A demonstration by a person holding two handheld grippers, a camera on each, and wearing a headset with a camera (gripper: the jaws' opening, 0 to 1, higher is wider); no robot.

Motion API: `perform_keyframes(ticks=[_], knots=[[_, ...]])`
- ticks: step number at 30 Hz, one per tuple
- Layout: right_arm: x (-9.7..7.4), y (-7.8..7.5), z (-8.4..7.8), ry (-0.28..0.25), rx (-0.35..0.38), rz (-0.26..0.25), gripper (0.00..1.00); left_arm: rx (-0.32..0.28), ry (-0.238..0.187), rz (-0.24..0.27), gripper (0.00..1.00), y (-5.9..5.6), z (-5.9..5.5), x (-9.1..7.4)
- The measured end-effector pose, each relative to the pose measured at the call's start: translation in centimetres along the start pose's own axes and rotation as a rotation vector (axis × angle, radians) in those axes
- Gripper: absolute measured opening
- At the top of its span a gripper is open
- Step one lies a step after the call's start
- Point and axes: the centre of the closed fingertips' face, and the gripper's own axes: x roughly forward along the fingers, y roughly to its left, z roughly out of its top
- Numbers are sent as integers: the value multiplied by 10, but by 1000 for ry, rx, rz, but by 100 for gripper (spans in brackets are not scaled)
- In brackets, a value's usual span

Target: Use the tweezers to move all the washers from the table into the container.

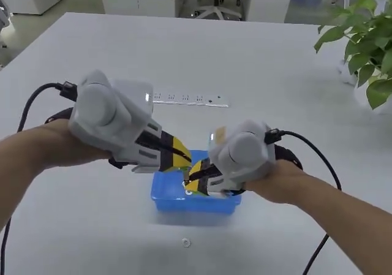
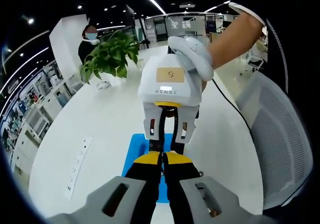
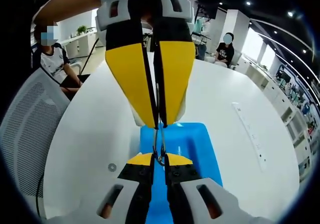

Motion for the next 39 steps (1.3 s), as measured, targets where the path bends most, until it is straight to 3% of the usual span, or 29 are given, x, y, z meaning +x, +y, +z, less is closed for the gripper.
perform_keyframes(ticks=[25, 39], knots=[[33, -11, -28, 34, 43, 49, 10, -51, 15, -32, 5, 15, -35, 27], [36, -11, -30, 38, 46, 53, 10, -65, 9, -32, 6, 17, -37, 29]])
